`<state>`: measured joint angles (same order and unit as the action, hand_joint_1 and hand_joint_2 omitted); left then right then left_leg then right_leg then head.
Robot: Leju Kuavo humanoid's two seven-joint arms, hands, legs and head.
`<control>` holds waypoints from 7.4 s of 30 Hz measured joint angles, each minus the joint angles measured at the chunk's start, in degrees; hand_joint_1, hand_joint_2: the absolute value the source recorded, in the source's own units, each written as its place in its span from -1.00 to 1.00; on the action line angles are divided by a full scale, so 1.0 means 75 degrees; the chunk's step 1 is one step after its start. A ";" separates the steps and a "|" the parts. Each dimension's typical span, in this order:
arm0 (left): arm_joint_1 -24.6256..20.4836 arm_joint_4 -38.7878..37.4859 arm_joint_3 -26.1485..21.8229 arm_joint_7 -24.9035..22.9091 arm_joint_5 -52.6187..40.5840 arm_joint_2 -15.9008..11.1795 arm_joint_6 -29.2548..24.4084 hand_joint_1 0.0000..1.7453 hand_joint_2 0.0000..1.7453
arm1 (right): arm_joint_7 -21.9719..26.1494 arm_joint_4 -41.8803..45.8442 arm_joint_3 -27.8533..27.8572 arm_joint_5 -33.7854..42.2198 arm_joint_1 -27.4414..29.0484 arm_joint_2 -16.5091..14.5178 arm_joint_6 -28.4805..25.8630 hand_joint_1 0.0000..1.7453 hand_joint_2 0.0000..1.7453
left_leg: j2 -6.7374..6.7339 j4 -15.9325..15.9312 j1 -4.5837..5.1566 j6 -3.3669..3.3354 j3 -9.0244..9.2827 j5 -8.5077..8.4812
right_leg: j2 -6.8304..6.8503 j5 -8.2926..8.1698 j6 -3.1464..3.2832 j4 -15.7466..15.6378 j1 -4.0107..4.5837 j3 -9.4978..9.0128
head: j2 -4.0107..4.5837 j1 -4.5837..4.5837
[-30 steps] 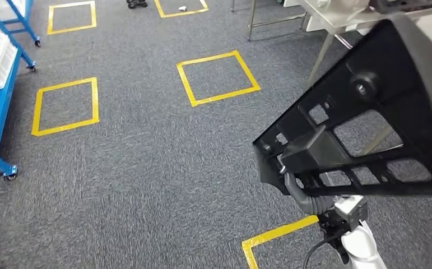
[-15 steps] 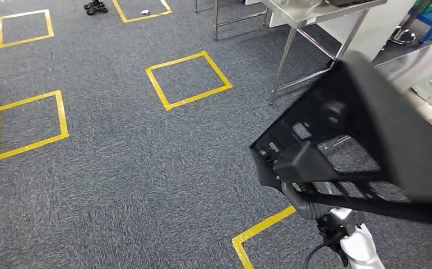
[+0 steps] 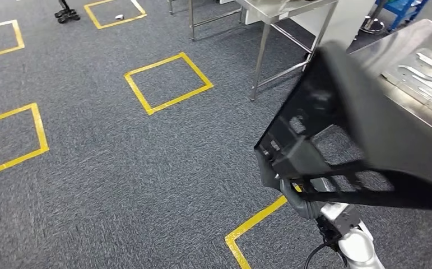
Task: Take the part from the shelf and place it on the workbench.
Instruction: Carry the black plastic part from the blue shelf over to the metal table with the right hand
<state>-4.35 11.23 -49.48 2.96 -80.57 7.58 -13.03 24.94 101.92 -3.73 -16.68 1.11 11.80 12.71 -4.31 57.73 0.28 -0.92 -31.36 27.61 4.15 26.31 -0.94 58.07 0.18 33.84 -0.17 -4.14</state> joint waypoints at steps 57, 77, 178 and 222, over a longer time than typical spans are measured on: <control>-0.0014 0.0000 -0.0006 -0.0052 -0.0039 0.0036 0.0061 -1.00 1.00 | 0.0275 -0.0528 -0.0066 0.1217 -0.0202 -0.0146 0.0873 1.00 1.00 | 0.0015 -0.0026 -0.0055 0.0021 0.0026 0.0007 | -0.0126 -0.0066 -0.0059 0.0000 -0.0076 -0.0002 | 0.0000 -0.0002; 0.0002 0.0000 -0.0044 -0.0009 -0.0004 0.0046 -0.0004 -1.00 1.00 | 0.0158 -0.0566 -0.0072 0.1233 -0.0361 -0.0272 0.0892 1.00 1.00 | 0.0884 -0.0043 -0.0107 -0.0105 -0.0128 -0.0171 | -0.1177 0.0122 -0.0092 0.0207 -0.0134 0.0105 | 0.0000 -0.0004; -0.0117 0.0000 -0.0198 -0.0157 0.0014 0.0109 0.0067 -1.00 1.00 | 0.0270 -0.0556 -0.0049 0.1210 -0.0515 -0.0192 0.0623 1.00 1.00 | 0.0534 -0.0019 -0.0065 -0.0072 0.0014 -0.0004 | -0.0526 -0.0023 -0.0217 0.0398 -0.0215 0.0191 | 0.0000 -0.0002; -0.0025 0.0003 -0.0297 -0.0097 0.0122 0.0079 0.0119 -1.00 1.00 | 0.0270 -0.0672 -0.0063 0.1259 -0.0539 -0.0181 0.0606 1.00 1.00 | 0.0595 0.1383 -0.0065 0.0120 -0.0870 0.0286 | -0.0590 0.0232 0.0218 0.0085 -0.0123 -0.0253 | 0.0000 -0.0002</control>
<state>-4.54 11.26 -51.71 2.23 -79.65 8.17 -12.14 26.96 96.88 -4.20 -7.23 -2.93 10.45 17.25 0.15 68.10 -0.21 -0.02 -37.89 29.76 -0.27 28.05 0.70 58.71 -0.75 31.94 -0.17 -4.15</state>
